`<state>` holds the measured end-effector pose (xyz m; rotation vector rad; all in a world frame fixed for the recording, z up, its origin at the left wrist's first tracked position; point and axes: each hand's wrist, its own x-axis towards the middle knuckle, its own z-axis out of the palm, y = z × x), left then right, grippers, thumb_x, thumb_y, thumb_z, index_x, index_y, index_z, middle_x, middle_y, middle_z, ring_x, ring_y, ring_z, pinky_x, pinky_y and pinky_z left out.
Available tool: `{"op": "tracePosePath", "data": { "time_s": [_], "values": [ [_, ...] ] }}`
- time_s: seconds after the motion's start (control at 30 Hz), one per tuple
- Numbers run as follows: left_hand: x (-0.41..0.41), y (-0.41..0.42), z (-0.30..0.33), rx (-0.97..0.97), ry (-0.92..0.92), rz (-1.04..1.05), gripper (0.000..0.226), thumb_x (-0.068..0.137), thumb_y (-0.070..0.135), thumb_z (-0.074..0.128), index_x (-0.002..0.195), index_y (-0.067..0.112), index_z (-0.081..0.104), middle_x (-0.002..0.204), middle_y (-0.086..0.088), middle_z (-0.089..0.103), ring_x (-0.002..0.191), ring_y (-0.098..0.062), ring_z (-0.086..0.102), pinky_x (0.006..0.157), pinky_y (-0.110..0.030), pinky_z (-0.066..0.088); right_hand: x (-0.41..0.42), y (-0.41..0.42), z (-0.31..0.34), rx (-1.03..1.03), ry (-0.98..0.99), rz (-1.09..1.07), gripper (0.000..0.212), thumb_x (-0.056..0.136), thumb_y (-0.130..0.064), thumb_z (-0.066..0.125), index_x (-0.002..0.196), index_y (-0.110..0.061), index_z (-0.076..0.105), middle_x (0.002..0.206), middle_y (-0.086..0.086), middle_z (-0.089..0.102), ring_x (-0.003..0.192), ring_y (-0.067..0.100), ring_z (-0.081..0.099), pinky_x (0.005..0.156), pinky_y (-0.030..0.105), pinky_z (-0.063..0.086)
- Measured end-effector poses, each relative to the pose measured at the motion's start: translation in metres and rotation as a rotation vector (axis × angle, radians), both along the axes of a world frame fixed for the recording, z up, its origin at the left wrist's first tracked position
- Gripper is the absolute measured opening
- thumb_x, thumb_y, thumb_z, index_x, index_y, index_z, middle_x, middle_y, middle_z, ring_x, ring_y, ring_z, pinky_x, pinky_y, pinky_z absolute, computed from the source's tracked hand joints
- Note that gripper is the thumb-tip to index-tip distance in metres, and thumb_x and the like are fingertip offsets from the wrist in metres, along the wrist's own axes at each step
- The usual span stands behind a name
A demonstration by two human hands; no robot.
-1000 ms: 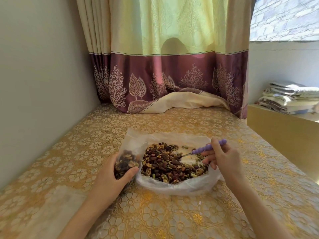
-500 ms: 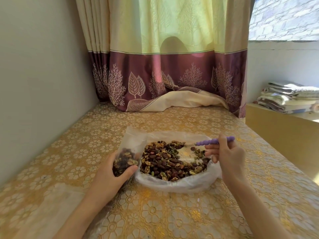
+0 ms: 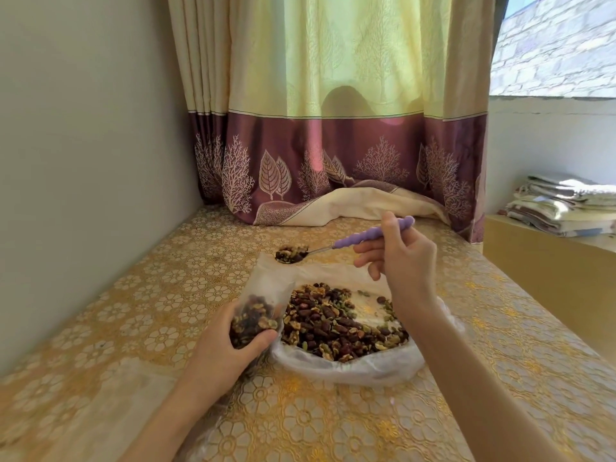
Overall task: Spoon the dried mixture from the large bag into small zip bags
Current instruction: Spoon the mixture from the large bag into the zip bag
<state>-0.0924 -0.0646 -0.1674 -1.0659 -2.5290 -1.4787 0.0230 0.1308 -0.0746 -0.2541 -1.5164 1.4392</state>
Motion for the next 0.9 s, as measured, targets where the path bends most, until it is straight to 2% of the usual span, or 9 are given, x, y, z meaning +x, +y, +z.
{"op": "tracePosePath", "data": {
  "time_s": [0.07, 0.2, 0.37, 0.43, 0.53, 0.67, 0.8, 0.9],
  "values": [
    [0.000, 0.000, 0.000, 0.005, -0.008, -0.004, 0.051, 0.071, 0.045, 0.073, 0.113, 0.038, 0.045, 0.104, 0.020, 0.053, 0.094, 0.009, 0.049, 0.069, -0.011, 0.037, -0.005, -0.007, 0.002, 0.055, -0.039, 0.029, 0.045, 0.102, -0.025, 0.041, 0.068, -0.003, 0.061, 0.064, 0.007, 0.072, 0.043, 0.013, 0.059, 0.035, 0.018, 0.039],
    [0.000, -0.001, 0.001, 0.011, -0.026, -0.009, 0.047, 0.071, 0.047, 0.072, 0.108, 0.040, 0.045, 0.104, 0.020, 0.054, 0.093, 0.010, 0.049, 0.068, -0.011, 0.037, -0.012, -0.018, 0.004, 0.150, -0.106, 0.062, 0.043, 0.102, -0.023, 0.042, 0.064, -0.010, 0.060, 0.064, 0.007, 0.072, 0.045, 0.018, 0.060, 0.036, 0.023, 0.040],
    [0.004, 0.000, 0.005, 0.032, -0.074, -0.023, 0.042, 0.070, 0.044, 0.074, 0.096, 0.050, 0.041, 0.099, 0.024, 0.055, 0.086, 0.019, 0.048, 0.066, -0.008, 0.036, -0.011, -0.026, 0.005, 0.297, -0.136, 0.175, 0.036, 0.101, -0.017, 0.043, 0.071, -0.005, 0.059, 0.071, 0.007, 0.074, 0.050, 0.023, 0.062, 0.041, 0.031, 0.042],
    [0.003, 0.000, 0.005, 0.044, -0.087, -0.015, 0.043, 0.070, 0.043, 0.075, 0.097, 0.049, 0.042, 0.099, 0.023, 0.055, 0.086, 0.016, 0.049, 0.066, -0.008, 0.036, -0.008, -0.026, 0.006, 0.326, -0.113, 0.197, 0.033, 0.101, -0.012, 0.043, 0.072, -0.007, 0.059, 0.072, 0.005, 0.074, 0.051, 0.020, 0.061, 0.042, 0.029, 0.044],
    [0.002, 0.000, 0.003, 0.053, -0.099, 0.012, 0.050, 0.068, 0.044, 0.076, 0.107, 0.039, 0.044, 0.102, 0.020, 0.054, 0.089, 0.010, 0.049, 0.067, -0.009, 0.035, -0.004, -0.023, 0.006, 0.322, -0.084, 0.195, 0.029, 0.100, -0.008, 0.043, 0.077, -0.006, 0.059, 0.071, -0.001, 0.074, 0.052, 0.016, 0.061, 0.043, 0.023, 0.045],
    [-0.001, -0.001, 0.001, 0.088, -0.104, 0.071, 0.047, 0.069, 0.040, 0.077, 0.104, 0.028, 0.049, 0.102, 0.013, 0.058, 0.093, 0.001, 0.053, 0.069, -0.013, 0.039, 0.002, -0.014, 0.006, 0.245, -0.026, 0.214, 0.030, 0.100, -0.007, 0.041, 0.079, -0.003, 0.062, 0.075, 0.002, 0.075, 0.055, 0.016, 0.062, 0.045, 0.021, 0.047],
    [-0.001, -0.002, 0.003, 0.126, -0.090, 0.086, 0.041, 0.071, 0.035, 0.077, 0.100, 0.025, 0.050, 0.097, 0.009, 0.060, 0.090, -0.002, 0.056, 0.068, -0.016, 0.042, 0.012, 0.005, -0.007, -0.047, 0.044, 0.178, 0.032, 0.100, -0.015, 0.043, 0.078, -0.002, 0.064, 0.079, 0.018, 0.073, 0.056, 0.018, 0.062, 0.046, 0.021, 0.047],
    [0.000, -0.002, 0.004, 0.125, -0.079, 0.087, 0.042, 0.072, 0.033, 0.077, 0.103, 0.023, 0.051, 0.097, 0.009, 0.060, 0.090, -0.001, 0.055, 0.068, -0.016, 0.042, 0.023, 0.025, -0.027, -0.195, 0.007, 0.077, 0.036, 0.099, -0.022, 0.046, 0.074, -0.003, 0.063, 0.072, 0.015, 0.072, 0.054, 0.015, 0.060, 0.045, 0.019, 0.046]
  ]
}}
